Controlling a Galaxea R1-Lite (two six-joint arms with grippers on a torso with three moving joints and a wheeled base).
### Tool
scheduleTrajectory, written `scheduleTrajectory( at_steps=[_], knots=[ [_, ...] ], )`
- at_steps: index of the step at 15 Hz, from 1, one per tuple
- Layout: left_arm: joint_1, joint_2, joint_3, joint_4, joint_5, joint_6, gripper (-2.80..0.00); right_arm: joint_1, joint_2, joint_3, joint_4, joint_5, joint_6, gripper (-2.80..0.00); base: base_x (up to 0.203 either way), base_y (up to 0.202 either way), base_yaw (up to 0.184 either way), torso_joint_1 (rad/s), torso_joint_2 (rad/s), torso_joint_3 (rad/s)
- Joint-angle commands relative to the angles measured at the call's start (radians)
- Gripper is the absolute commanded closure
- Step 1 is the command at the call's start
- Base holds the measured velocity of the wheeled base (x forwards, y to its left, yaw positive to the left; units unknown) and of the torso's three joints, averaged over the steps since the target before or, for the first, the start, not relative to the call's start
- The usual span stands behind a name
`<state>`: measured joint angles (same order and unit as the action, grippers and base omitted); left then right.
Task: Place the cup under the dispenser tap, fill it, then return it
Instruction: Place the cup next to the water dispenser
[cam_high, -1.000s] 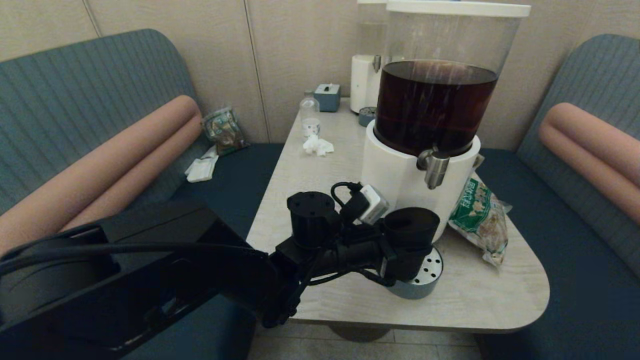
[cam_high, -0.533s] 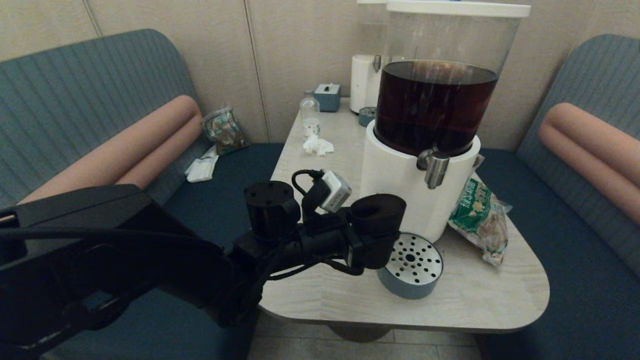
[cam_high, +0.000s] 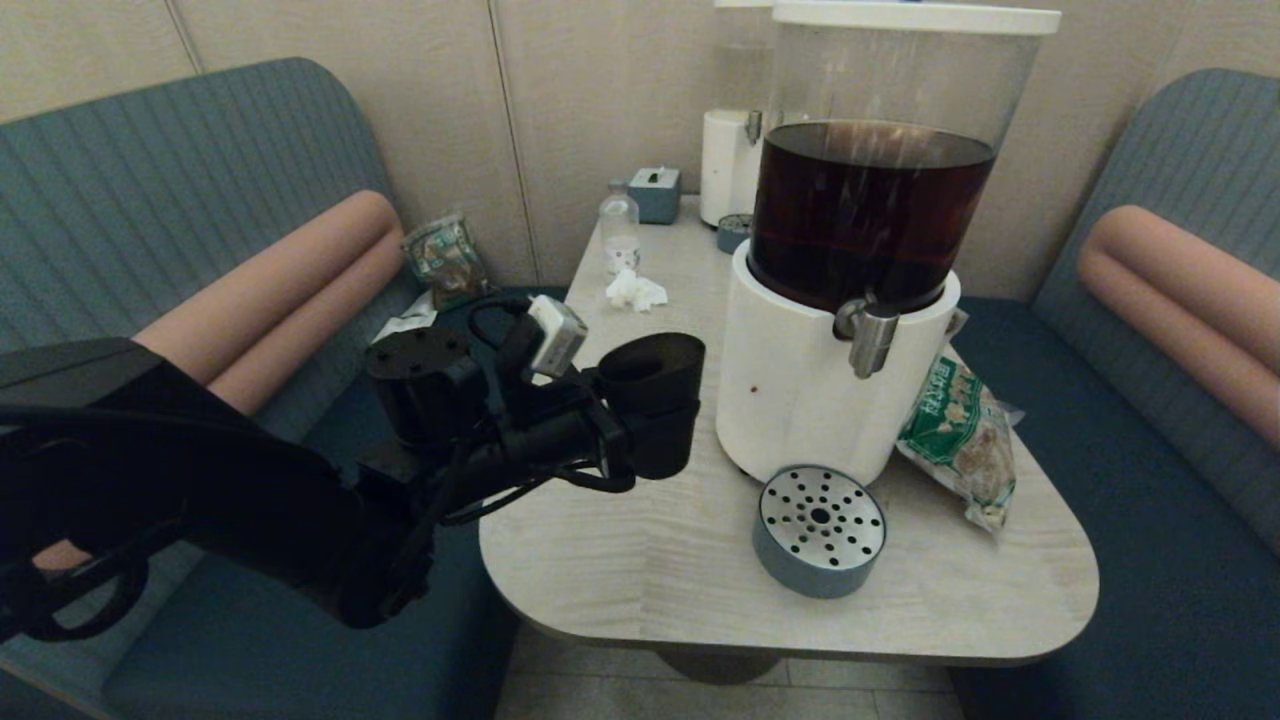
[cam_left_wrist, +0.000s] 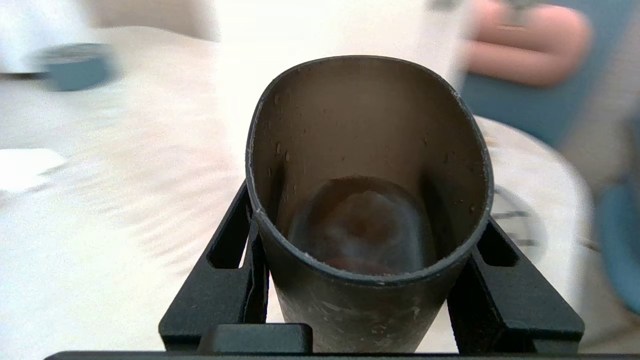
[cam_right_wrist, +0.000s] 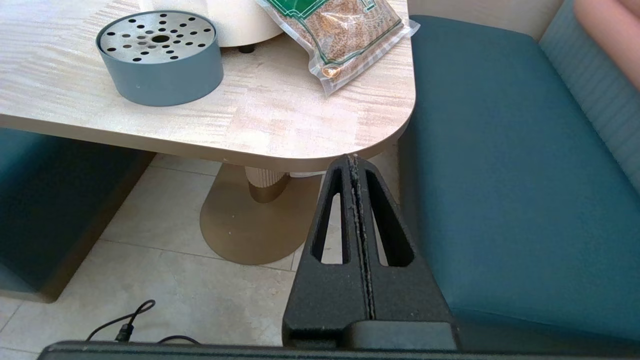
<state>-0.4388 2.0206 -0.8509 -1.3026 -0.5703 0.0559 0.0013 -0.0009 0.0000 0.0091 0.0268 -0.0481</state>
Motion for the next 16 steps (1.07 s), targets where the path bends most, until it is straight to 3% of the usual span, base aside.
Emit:
scheduleTrajectory(
  at_steps=[1,4,7,12,16],
  knots=[
    [0.072,-0.005,-0.001,-0.016,-0.006,-0.005,0.00,0.000,0.001,0.000,0.000,0.001,-0.001,0.00,0.000,0.000,0.000,0.000,0.00,0.000],
    [0.169,0.040,-0.029,-0.025,-0.009,-0.021,0.00,0.000,0.001,0.000,0.000,0.001,-0.001,0.00,0.000,0.000,0.000,0.000,0.00,0.000],
    [0.208,0.153,-0.108,-0.082,-0.008,-0.030,0.00,0.000,0.001,0.000,0.000,0.001,-0.001,0.00,0.000,0.000,0.000,0.000,0.00,0.000],
    [0.225,0.318,-0.230,-0.132,0.002,-0.071,0.00,0.000,0.001,0.000,0.000,0.001,-0.001,0.00,0.000,0.000,0.000,0.000,0.00,0.000],
    [0.226,0.372,-0.252,-0.135,0.006,-0.077,0.00,0.000,0.001,0.000,0.000,0.001,-0.001,0.00,0.000,0.000,0.000,0.000,0.00,0.000]
  ],
)
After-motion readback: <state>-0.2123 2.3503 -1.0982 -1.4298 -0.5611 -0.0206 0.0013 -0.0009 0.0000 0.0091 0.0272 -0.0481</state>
